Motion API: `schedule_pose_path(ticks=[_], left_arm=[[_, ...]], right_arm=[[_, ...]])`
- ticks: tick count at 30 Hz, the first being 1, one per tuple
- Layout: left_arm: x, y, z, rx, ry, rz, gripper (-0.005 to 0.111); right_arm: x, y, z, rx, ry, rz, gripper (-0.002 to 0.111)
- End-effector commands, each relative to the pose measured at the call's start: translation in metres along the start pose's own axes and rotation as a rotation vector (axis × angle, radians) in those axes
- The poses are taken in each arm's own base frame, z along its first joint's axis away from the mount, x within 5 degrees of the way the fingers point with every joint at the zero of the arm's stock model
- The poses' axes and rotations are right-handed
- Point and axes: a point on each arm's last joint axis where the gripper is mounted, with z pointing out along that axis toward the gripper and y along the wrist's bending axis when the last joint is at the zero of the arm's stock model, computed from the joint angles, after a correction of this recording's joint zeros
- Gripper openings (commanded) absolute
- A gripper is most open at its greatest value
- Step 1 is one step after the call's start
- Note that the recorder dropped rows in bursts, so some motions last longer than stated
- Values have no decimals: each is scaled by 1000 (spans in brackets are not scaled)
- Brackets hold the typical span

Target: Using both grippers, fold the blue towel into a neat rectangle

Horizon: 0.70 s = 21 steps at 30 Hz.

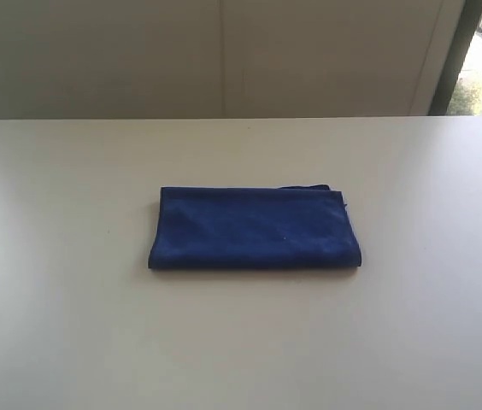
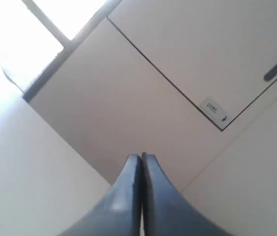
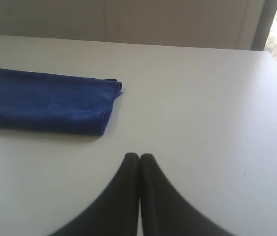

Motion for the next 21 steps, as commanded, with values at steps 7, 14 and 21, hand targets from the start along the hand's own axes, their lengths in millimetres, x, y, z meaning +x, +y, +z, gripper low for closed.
schedule_pose_path(ticks=[7,14,21], left_arm=[[60,45,-12,-102,520,699,0],[65,50,-17,-120,616,752,0],[65,50,-17,-111,617,790,0]], right_arm=[[1,0,0,-7,-8,6,0],[1,0,0,-7,-8,6,0],[1,0,0,-7,-8,6,0]])
